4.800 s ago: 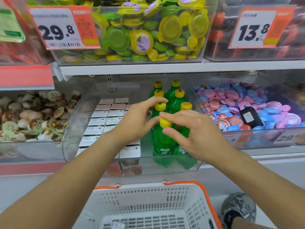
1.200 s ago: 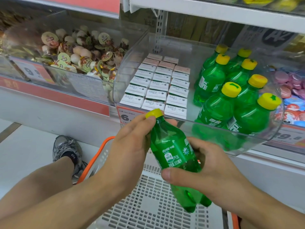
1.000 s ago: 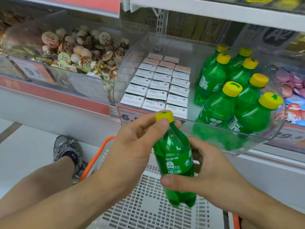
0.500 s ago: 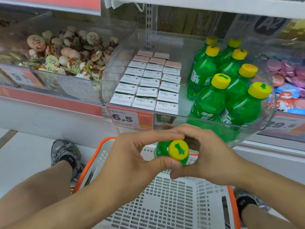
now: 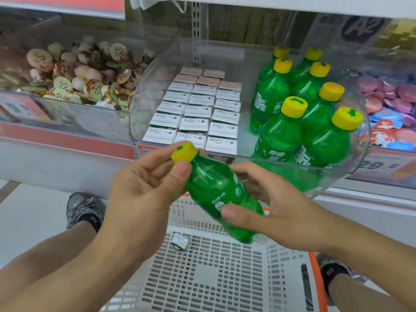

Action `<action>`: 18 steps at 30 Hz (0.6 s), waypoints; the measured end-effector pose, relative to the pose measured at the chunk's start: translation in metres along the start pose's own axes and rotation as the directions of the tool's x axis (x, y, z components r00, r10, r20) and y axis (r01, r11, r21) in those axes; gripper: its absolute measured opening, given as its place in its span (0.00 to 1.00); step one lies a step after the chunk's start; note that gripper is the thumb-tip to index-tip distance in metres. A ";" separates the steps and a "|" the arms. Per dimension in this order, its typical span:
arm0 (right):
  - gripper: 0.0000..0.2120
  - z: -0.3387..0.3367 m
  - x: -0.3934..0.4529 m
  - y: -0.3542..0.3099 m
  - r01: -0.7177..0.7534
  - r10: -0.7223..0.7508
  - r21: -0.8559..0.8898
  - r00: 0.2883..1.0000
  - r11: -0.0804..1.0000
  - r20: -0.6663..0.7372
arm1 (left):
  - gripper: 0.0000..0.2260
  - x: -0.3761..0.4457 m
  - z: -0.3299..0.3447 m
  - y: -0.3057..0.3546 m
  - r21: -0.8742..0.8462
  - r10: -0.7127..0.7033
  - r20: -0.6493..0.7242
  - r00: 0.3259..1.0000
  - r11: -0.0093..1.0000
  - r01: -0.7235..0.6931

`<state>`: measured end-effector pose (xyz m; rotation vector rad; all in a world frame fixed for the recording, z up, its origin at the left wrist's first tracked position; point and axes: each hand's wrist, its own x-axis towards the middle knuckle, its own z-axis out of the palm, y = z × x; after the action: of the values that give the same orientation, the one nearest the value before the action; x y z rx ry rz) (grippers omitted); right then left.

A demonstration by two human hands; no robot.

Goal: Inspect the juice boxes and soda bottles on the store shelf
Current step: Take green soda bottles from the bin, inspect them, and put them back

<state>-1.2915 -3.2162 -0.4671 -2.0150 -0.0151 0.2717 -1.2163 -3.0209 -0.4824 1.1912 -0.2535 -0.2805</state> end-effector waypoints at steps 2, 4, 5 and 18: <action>0.11 0.001 0.000 -0.002 -0.078 0.076 0.115 0.997 0.990 0.020 | 0.16 0.002 0.001 0.003 -0.042 -0.005 -0.052 0.999 0.999 0.003; 0.02 0.003 -0.001 -0.008 -0.104 0.111 0.234 0.994 0.967 -0.016 | 0.15 0.003 0.005 0.004 -0.059 -0.015 -0.059 0.998 0.998 0.011; 0.03 0.005 -0.003 -0.008 -0.117 0.134 0.282 0.990 0.952 -0.043 | 0.14 0.003 0.006 0.005 -0.070 -0.027 -0.055 0.998 0.997 0.023; 0.09 0.028 -0.015 -0.022 -0.016 0.166 0.480 0.948 0.877 -0.271 | 0.18 -0.020 0.013 0.006 0.122 -0.028 0.136 0.990 0.992 0.011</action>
<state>-1.3090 -3.1837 -0.4564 -1.5472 0.3169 0.0125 -1.2395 -3.0234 -0.4734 1.2967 -0.3838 -0.3689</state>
